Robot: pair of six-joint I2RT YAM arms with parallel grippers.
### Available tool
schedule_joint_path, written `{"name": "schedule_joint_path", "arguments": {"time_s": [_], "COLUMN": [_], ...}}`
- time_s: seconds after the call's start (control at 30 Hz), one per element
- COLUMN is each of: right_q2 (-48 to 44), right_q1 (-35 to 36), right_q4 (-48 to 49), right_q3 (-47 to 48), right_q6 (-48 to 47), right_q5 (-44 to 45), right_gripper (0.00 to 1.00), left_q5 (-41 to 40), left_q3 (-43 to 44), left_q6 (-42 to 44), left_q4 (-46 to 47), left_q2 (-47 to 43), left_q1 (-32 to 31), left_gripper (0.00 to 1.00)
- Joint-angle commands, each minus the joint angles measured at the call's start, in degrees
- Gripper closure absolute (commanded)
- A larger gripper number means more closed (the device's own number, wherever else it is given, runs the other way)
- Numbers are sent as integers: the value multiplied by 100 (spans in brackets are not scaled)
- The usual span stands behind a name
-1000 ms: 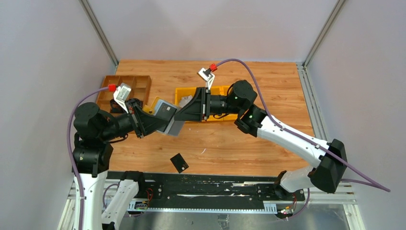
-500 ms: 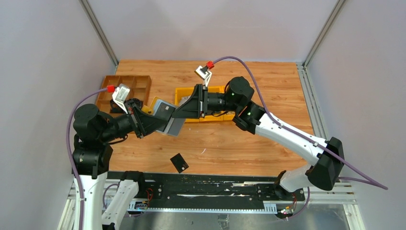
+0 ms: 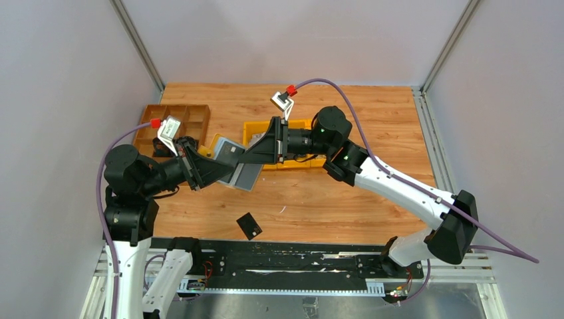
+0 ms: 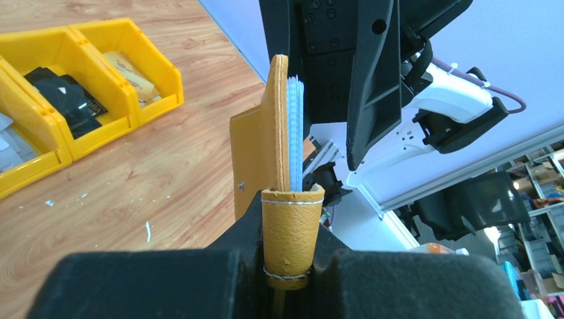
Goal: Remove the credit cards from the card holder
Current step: Remove the credit card from the card holder.
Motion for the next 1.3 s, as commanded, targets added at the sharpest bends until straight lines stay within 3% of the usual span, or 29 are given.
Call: {"name": "schedule_joint_path", "arguments": {"time_s": [0.0,0.23,0.43,0.53,0.63,0.7,0.87,1.0,1.13,1.27], "right_q2": [66,242,241,196,164,162,186,258,197,84], "right_q1": [30,174,276,282,288,288,318,340,341,332], "right_q4": [357,580,321,270,257,360,649,1033,1195,1180], "right_q3": [-66,-25,-8,-44,-86,-166,-322,-355,-379,-481], "right_q6": [26,143,-3,-10,-20,74,267,479,489,439], "right_q5": [345,482,881,986,1031,1025,1029,968,930,900], "right_gripper": [55,56,66,68,70,70,71,81,98,100], "left_q5": [823,1100,1376,1525,1578,1591,1519,1477,1482,1471], "left_q3": [-40,-128,-139,-95,-51,-26,34,-6,-2,96], "left_q6": [-465,-883,-1167,-1267,-1274,-1283,-1222,-1223,-1188,-1180], "left_q4": [548,928,1331,1433,1421,1392,1346,1328,1253,1185], "left_q2": [-121,-97,-135,-145,-135,-109,-97,-64,-54,11], "left_q1": [-44,-45,-44,-44,-47,-44,-44,-45,-44,-44], "left_gripper": [93,77,62,65,84,86,85,84,75,71]}}
